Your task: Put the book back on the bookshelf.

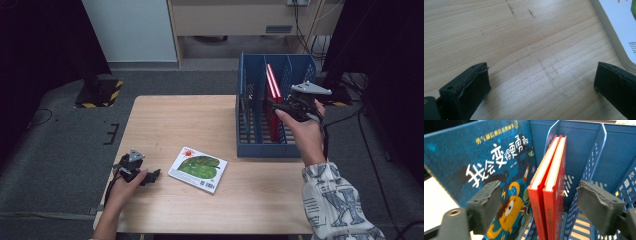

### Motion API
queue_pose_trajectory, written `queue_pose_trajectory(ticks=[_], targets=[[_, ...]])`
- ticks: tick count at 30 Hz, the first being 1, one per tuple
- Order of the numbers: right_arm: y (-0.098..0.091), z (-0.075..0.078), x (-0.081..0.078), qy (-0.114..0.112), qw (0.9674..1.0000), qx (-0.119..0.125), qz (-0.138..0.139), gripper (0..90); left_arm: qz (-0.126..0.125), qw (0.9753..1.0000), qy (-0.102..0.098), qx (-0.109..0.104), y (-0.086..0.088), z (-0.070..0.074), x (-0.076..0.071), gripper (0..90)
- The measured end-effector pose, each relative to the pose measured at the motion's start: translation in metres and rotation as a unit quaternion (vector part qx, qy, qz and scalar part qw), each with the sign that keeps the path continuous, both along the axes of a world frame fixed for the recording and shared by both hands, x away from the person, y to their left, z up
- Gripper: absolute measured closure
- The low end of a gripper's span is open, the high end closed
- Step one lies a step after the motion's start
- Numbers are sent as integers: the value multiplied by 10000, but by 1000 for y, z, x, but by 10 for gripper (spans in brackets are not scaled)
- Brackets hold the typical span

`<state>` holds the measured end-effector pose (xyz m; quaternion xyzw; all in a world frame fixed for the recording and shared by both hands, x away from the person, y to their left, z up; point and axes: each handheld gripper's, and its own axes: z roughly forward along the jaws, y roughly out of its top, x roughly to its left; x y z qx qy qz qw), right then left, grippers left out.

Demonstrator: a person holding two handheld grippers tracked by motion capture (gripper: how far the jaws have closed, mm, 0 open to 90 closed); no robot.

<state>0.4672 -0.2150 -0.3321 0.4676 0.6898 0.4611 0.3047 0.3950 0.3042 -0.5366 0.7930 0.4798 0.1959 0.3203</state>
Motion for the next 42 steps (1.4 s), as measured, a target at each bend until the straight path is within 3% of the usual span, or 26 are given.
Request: queue_pose_trajectory(ticks=[9, 20, 29, 37, 42], targets=[[6, -10, -21, -31, 9999, -127, 103, 89, 6, 10000, 4, -6, -1, 0, 0, 0], [19, -33, -53, 30, 9993, -158, 323, 72, -50, 10000, 12, 13, -2, 0, 0, 0], [35, -71, -82, 236, 9972, -52, 708, 77, -53, 10000, 57, 20, -3, 1, 1, 0], [49, -100, -96, 439, 9945, -120, 946, 99, -28, 9999, 115, 41, -1, 3, 1, 17], [62, -114, -107, 522, 9915, -303, 1151, 114, 17, 9999, -41, -97, 2, 10, -1, 41]])
